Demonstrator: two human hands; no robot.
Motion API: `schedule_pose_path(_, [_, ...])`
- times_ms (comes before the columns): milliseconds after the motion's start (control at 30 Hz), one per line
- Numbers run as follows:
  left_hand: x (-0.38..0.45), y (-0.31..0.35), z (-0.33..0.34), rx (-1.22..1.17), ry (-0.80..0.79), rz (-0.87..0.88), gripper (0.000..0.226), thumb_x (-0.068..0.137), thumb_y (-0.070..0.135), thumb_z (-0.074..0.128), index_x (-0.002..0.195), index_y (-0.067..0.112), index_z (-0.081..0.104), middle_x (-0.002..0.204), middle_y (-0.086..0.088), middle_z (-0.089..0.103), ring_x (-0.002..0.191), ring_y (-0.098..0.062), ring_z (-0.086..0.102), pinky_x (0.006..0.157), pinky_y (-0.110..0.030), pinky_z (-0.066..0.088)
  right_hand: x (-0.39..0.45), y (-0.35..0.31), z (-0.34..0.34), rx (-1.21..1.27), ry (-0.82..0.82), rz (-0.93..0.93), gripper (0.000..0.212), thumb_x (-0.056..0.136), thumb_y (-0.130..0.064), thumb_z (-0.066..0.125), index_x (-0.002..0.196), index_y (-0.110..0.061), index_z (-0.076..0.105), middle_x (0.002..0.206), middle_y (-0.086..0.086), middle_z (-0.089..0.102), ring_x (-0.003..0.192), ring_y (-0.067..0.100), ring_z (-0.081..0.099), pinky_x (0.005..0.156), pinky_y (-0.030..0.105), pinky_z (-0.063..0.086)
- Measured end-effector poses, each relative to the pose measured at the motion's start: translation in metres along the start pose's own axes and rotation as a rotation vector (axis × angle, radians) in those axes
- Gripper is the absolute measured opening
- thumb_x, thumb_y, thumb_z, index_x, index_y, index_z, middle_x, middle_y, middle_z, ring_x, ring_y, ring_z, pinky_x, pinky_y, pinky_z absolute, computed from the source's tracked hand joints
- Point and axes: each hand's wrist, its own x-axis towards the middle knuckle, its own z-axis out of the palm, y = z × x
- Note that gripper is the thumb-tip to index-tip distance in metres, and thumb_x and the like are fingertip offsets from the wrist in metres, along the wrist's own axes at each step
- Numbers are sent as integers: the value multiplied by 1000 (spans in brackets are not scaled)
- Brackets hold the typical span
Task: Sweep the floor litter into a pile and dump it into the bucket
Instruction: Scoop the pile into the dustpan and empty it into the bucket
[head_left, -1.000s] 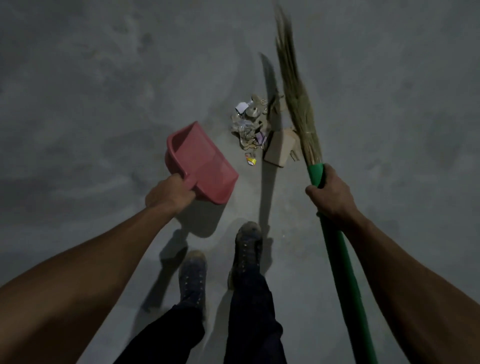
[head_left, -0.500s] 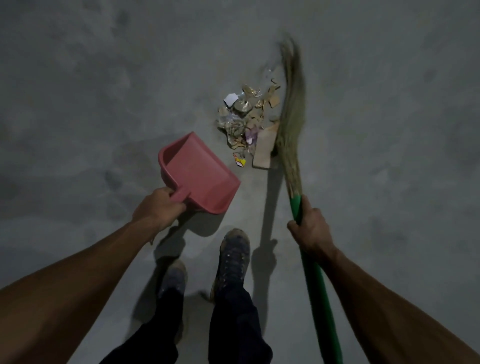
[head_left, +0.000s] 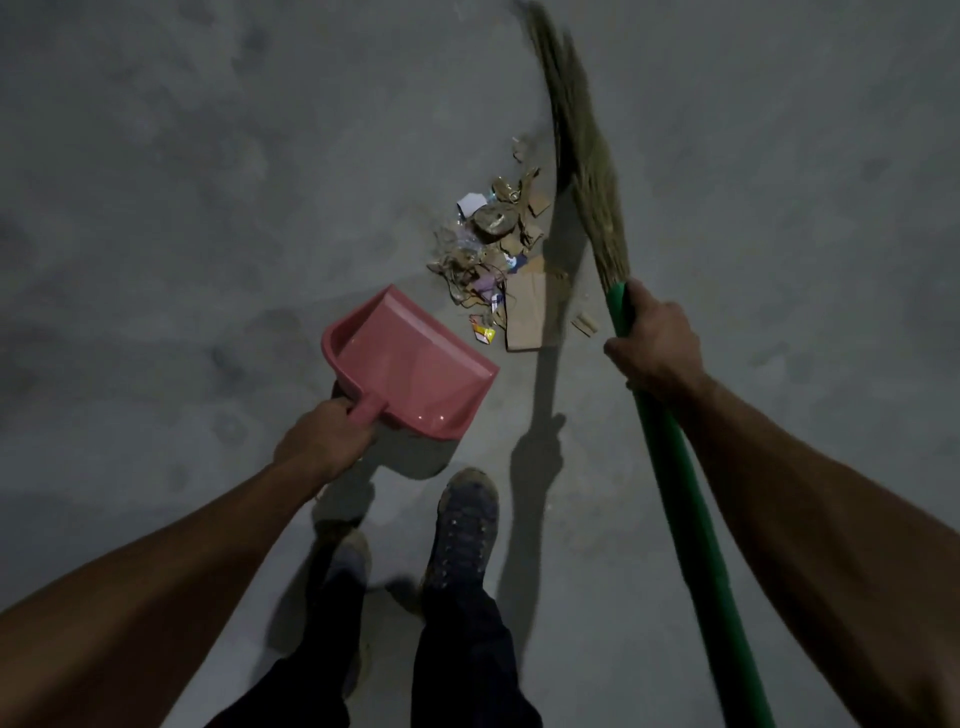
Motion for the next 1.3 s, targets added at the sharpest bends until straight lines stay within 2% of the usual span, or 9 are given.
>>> schedule_pose_path(167, [8,-11,9,167,30,-17,29,89,44,50,100,19,57,99,-9,63,86,-32,61,78,-38,51,-21,-4,18,-330,-64,-72,63,89,-9,55,143,-29,30,105,12,39,71,24,50,60,39,54])
schedule_pose_path(267, [10,-11,13,126,69,-12,29,92,43,47,104,18,56,100,-9,64,87,-32,61,80,-39,51,-49,16,22,-332,-80,-107,69,91,-13,53,150,-33,22,102,9,38,66,19,44,50,28,39])
schedule_pose_path(400, [20,-2,14,4,72,-9,30,96,43,45,107,17,57,99,-11,64,85,-32,60,79,-39,51,-47,19,11,-219,13,-114,72,91,-18,58,152,-32,22,106,8,40,72,18,46,58,30,43])
schedule_pose_path(500, [30,1,12,-7,76,-21,30,94,40,50,110,16,59,100,-13,64,88,-34,61,78,-38,51,-7,-2,9,-93,41,-118,64,86,-13,61,141,-31,35,114,11,47,82,25,56,67,38,55])
schedule_pose_path(633, [44,-1,3,-16,40,1,27,96,34,53,111,14,62,97,-11,64,84,-29,60,70,-34,45,35,-31,19,10,-76,-62,60,84,-6,61,136,-29,42,118,9,50,82,31,64,57,39,60])
schedule_pose_path(700, [48,-1,-2,-11,62,21,26,95,32,55,112,13,62,100,-12,64,87,-30,59,72,-33,43,35,-36,32,-60,-121,-74,65,81,-6,61,138,-30,41,119,11,52,85,34,64,64,46,61])
schedule_pose_path(933, [70,9,-17,63,72,30,25,91,27,58,112,14,63,107,-15,64,92,-35,59,79,-37,47,-45,-13,94,-262,-230,-171,78,88,-14,57,152,-36,18,105,8,44,84,23,55,69,38,55])
schedule_pose_path(1067, [79,9,-19,101,58,-12,26,89,27,60,111,14,58,104,-16,63,92,-36,61,80,-38,50,-99,-5,115,-242,-303,-238,75,90,-22,56,152,-35,15,108,10,43,81,35,58,70,44,54])
schedule_pose_path(1300, [74,-2,-11,200,69,19,25,94,20,59,116,11,58,105,-16,61,87,-30,55,77,-37,45,-127,22,102,-23,-82,-128,81,88,-20,60,155,-34,17,103,1,42,77,21,48,64,30,39])
